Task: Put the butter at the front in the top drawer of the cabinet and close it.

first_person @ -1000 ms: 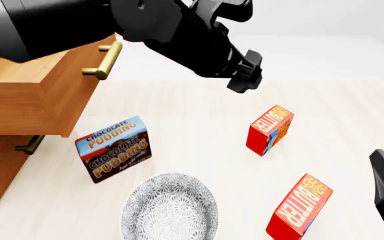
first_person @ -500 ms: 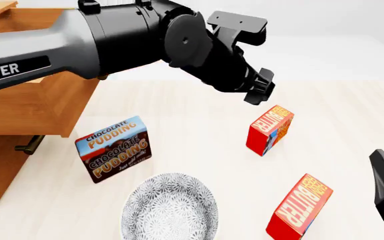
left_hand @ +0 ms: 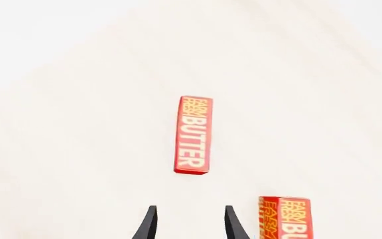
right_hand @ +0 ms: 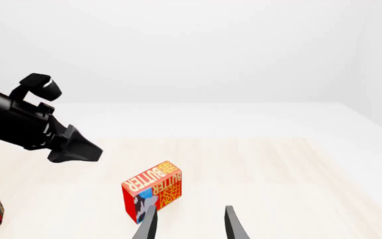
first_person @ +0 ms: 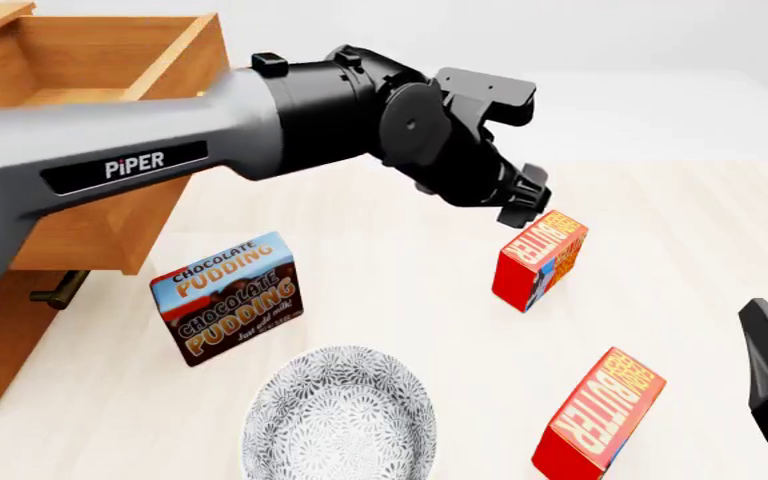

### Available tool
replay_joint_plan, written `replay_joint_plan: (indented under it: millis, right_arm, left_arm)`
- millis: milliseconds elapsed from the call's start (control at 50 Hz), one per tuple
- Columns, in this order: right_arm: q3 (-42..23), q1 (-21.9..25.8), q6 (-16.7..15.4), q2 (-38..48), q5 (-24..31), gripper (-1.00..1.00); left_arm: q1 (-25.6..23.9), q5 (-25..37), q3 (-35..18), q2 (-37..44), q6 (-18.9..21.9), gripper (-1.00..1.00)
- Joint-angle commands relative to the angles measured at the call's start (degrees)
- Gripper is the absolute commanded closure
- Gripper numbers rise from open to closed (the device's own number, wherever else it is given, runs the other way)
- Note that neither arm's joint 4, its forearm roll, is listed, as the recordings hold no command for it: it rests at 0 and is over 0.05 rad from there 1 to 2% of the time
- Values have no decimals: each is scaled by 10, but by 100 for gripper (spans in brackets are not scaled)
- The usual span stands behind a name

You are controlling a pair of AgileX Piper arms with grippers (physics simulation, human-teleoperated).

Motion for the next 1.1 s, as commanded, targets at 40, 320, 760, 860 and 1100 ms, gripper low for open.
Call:
replay_joint_plan:
  millis: [40,320,760,860,1100]
  right_arm:
    - [0,0,0,-1,0,-100]
    - [0,0,0,-1,0,-100]
    - [1,0,0,-1,0,-100]
    - [1,0,0,-1,0,-100]
    - [0,0,0,-1,0,-100]
  left_arm:
    - [2,-6,-19,38,-10,-100]
    - [1,-4,-46,76,-15,-100]
    - [8,34,-129,160,-5,-100]
    - [5,43,-149,175,-5,-100]
    - [3,75,-214,224,2,-100]
